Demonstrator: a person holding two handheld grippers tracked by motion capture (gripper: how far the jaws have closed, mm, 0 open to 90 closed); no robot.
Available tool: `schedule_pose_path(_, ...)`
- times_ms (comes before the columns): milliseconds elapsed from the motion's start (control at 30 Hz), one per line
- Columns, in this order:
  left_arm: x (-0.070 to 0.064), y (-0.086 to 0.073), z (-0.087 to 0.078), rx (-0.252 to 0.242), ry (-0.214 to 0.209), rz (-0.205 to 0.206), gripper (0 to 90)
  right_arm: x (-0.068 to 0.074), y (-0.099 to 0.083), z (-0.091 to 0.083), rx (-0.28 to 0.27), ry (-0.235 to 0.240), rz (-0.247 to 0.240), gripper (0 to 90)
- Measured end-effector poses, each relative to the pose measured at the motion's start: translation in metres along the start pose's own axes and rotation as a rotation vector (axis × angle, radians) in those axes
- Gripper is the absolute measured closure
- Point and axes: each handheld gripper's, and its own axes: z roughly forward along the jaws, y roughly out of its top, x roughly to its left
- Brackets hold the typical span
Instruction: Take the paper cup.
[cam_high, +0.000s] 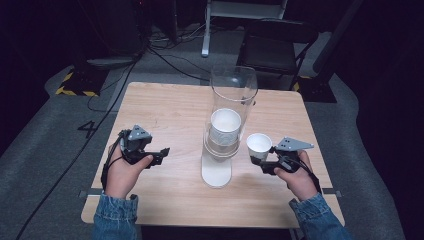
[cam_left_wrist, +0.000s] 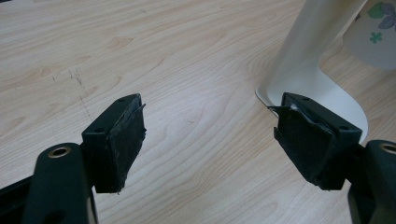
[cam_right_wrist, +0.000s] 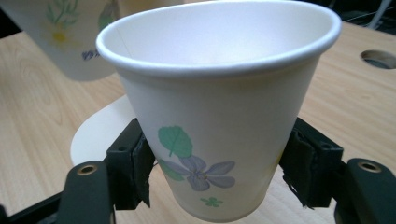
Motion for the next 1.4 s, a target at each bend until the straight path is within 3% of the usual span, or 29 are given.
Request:
schedule_pose_path(233, 0.002, -0.004, -0.002, 0.003, 0.008, -0.007, 24.2, -0.008, 0.007, -0.009, -0.115, -0.070, 0.051, 33.0)
schedule_pose_path(467, 0.003, -0.009, -0.004, 0.007, 0.013, -0.022, 24.2, -0.018, 0.008, -0.004, -0.153, -0.117, 0.085, 32.7)
schedule_pose_path(667, 0.004, -0.015, -0.009, 0.013, 0.029, -0.028, 24.2, -0.037, 0.004, 0.010, -0.143, -0.177, 0.111, 32.5)
schedule_pose_path(967, 0.002, -0.025, -0.019, 0.005, 0.047, -0.033, 25.2, -0.059, -0.002, 0.034, -0.110, -0.199, 0.127, 32.6)
schedule_pose_path(1400, 0.002, -0.033, -0.025, 0.010, 0.064, -0.043, 25.5, -0.066, -0.012, 0.054, -0.027, -0.186, 0.188, 32.5)
